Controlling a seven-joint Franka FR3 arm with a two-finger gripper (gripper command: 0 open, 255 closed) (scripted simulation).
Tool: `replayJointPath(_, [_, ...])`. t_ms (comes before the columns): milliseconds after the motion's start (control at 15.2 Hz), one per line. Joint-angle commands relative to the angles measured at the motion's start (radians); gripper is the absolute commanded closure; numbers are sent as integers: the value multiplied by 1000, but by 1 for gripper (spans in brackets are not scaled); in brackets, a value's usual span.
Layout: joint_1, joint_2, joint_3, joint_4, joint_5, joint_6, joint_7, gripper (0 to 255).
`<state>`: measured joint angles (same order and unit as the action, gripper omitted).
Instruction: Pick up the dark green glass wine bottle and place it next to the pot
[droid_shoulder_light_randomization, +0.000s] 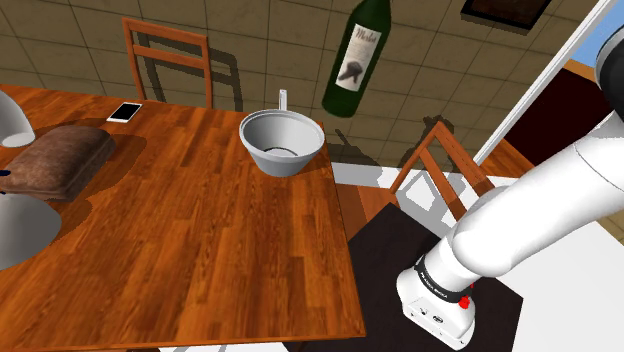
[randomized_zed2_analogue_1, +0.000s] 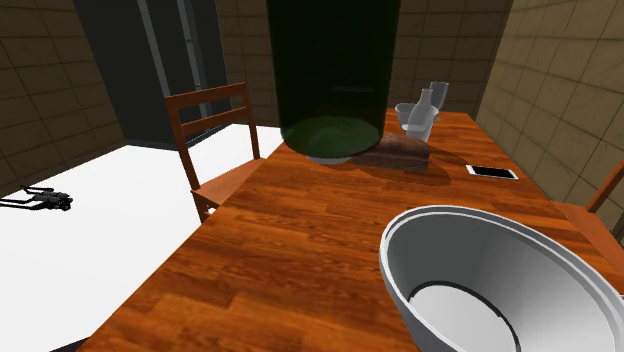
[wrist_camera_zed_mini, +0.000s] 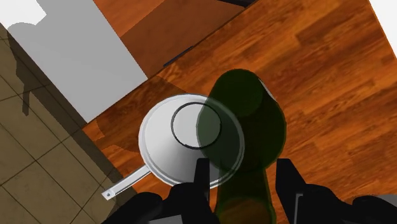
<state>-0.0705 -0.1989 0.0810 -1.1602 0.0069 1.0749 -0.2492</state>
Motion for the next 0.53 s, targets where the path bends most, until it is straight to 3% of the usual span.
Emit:
replayJointPath(0, [-6,-25,-12,-47,1,22,-19,255])
replayJointPath(462, [-5,-126,-18,-273,7,147,-24,255])
